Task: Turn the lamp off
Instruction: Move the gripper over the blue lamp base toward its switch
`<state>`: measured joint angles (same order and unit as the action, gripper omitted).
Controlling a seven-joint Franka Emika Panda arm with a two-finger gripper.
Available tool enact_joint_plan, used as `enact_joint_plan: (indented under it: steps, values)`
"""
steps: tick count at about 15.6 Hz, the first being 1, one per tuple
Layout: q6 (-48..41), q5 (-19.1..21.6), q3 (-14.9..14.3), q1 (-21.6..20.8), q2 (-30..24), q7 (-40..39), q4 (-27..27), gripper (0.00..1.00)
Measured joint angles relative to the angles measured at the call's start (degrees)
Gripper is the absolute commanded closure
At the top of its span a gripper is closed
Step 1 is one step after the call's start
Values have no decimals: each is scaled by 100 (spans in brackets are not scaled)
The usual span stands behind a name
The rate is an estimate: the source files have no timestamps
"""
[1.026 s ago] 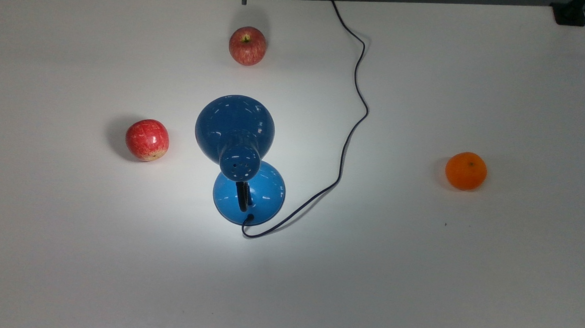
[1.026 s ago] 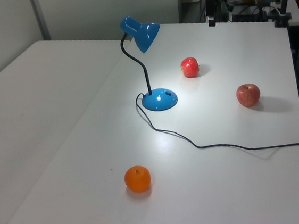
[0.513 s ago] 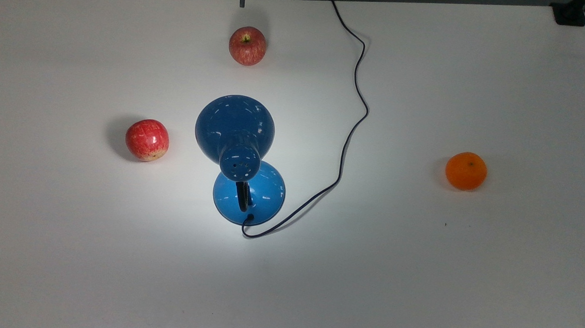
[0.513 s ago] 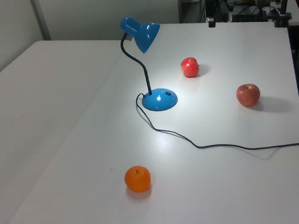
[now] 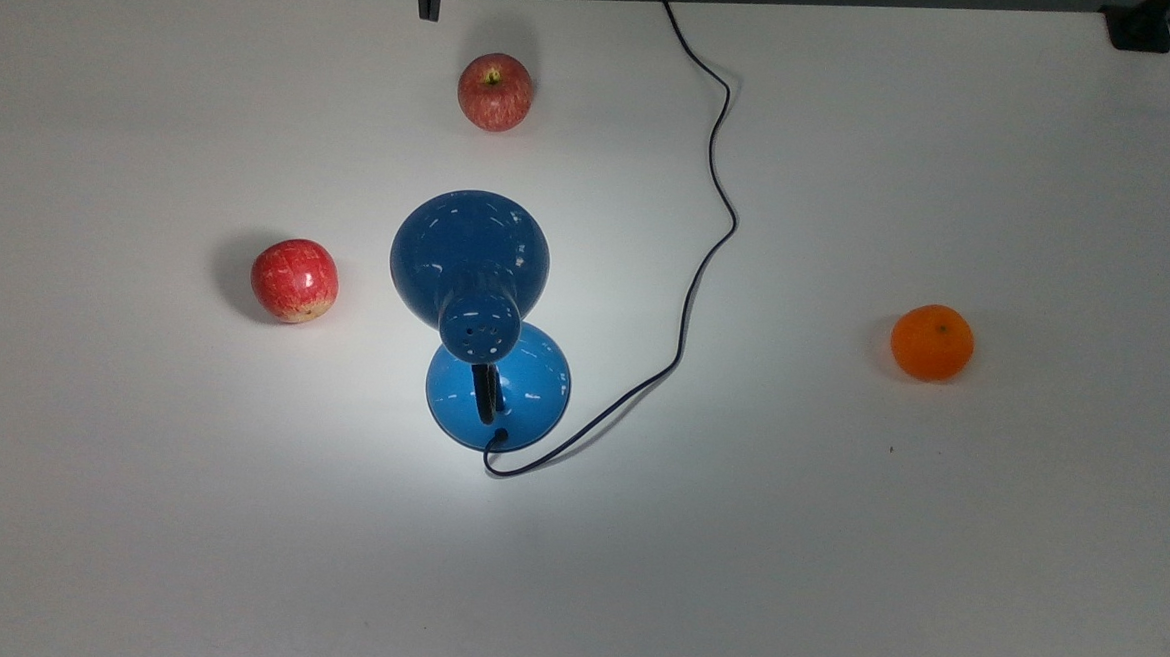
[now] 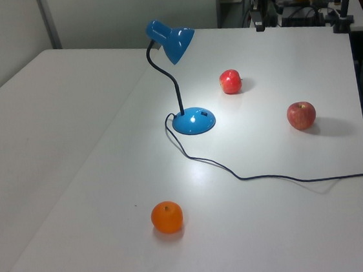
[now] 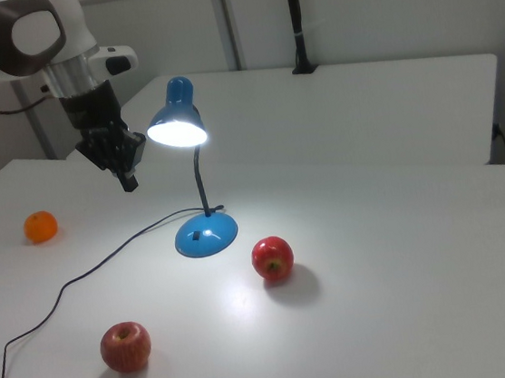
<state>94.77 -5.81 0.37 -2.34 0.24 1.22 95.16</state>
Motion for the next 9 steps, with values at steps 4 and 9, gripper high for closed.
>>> enact_joint_plan:
  steps: [4,9]
  values:
    - [0,5,0,-1,19,-183,1,100]
    - [141,36,1,-49,312,-225,27,100]
